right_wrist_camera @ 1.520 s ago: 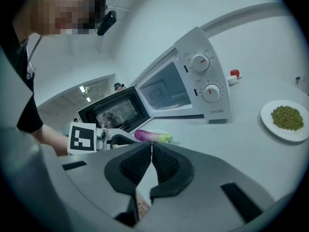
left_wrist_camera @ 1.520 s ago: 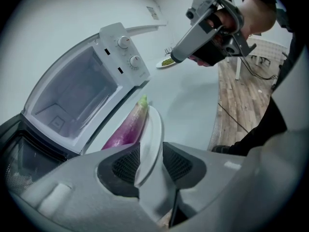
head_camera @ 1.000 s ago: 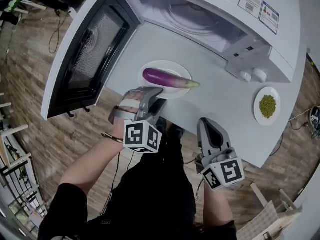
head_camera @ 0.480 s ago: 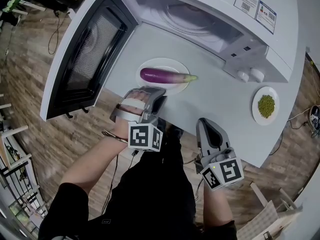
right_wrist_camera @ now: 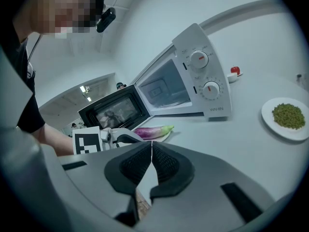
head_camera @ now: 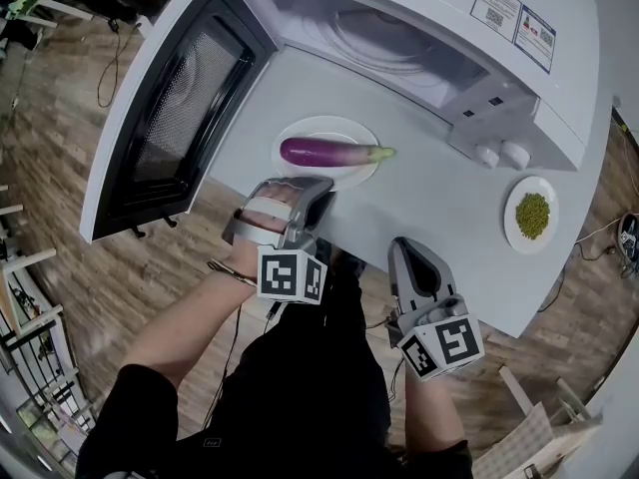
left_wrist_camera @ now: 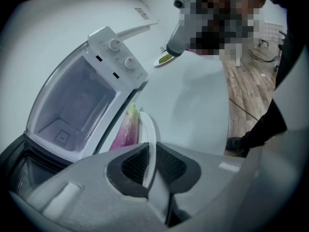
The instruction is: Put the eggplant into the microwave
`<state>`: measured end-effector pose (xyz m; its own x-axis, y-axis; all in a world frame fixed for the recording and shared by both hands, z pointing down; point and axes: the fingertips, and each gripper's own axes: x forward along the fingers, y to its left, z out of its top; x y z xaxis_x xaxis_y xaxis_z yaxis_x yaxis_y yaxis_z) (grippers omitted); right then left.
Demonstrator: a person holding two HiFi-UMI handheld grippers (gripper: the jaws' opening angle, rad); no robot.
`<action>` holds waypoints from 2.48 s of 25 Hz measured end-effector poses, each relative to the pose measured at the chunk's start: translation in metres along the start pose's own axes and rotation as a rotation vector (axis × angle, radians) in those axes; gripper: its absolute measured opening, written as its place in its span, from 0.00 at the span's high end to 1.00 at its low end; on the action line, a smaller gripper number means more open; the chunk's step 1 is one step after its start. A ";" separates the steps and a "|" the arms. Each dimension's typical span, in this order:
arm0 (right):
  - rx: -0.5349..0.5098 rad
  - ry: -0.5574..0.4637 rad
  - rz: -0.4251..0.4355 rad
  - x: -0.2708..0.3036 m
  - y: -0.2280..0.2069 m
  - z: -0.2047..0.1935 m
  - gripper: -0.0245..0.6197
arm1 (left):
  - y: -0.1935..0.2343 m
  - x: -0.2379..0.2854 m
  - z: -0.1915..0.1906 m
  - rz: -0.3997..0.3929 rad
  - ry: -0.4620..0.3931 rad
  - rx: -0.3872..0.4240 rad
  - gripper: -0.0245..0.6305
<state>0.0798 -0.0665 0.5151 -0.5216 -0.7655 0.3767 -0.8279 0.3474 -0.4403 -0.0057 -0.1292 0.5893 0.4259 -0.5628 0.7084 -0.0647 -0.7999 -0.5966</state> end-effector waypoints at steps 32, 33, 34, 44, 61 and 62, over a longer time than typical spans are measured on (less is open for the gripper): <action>0.006 0.013 -0.003 -0.001 0.003 -0.011 0.94 | 0.015 -0.017 0.006 0.207 -0.053 0.155 0.93; 0.007 0.014 -0.003 -0.002 0.004 -0.012 0.94 | 0.015 -0.018 0.005 0.210 -0.052 0.159 0.93; 0.007 0.014 -0.003 -0.002 0.004 -0.012 0.94 | 0.015 -0.018 0.005 0.213 -0.052 0.161 0.93; 0.002 0.010 -0.007 -0.006 0.005 -0.011 0.94 | 0.018 -0.022 0.005 0.235 -0.053 0.167 0.94; -0.006 0.009 -0.006 -0.006 0.008 -0.008 0.94 | 0.034 -0.030 0.009 0.303 -0.062 0.220 0.94; -0.009 0.006 -0.005 -0.006 0.009 -0.005 0.94 | 0.036 -0.032 0.010 0.306 -0.062 0.221 0.94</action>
<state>0.0740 -0.0562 0.5133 -0.5188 -0.7639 0.3837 -0.8323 0.3488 -0.4309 -0.0124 -0.1376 0.5416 0.4713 -0.7494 0.4651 -0.0039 -0.5291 -0.8486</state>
